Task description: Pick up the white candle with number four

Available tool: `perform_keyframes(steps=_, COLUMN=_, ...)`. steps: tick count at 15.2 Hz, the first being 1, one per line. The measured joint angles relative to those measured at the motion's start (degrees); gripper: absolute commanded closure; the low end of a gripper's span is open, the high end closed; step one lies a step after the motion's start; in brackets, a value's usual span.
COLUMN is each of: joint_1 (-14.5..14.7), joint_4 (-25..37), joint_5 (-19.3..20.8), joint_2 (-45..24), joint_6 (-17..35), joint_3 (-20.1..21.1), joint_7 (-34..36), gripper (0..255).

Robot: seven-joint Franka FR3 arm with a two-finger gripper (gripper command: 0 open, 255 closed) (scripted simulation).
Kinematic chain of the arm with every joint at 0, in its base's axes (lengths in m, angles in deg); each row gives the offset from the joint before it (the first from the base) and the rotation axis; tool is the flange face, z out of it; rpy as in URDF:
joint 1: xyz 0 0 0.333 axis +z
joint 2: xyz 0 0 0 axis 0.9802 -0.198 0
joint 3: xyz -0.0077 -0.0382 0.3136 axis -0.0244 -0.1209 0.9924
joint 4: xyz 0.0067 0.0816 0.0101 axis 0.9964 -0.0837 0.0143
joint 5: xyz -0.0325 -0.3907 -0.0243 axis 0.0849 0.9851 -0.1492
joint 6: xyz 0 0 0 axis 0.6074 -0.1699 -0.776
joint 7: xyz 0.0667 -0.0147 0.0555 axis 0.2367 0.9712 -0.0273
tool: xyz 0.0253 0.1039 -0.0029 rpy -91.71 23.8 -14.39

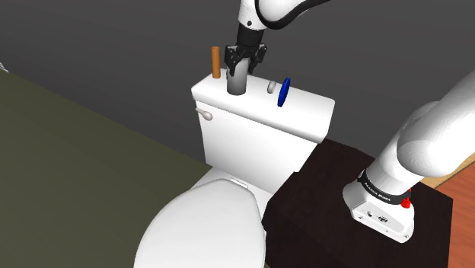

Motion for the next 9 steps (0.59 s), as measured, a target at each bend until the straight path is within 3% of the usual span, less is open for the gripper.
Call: perform_keyframes(steps=9, joint_1=0.0, joint_4=1.7, joint_5=-0.1, joint_2=0.4, joint_6=-2.3, joint_3=-0.1, joint_7=-0.1, gripper=255)
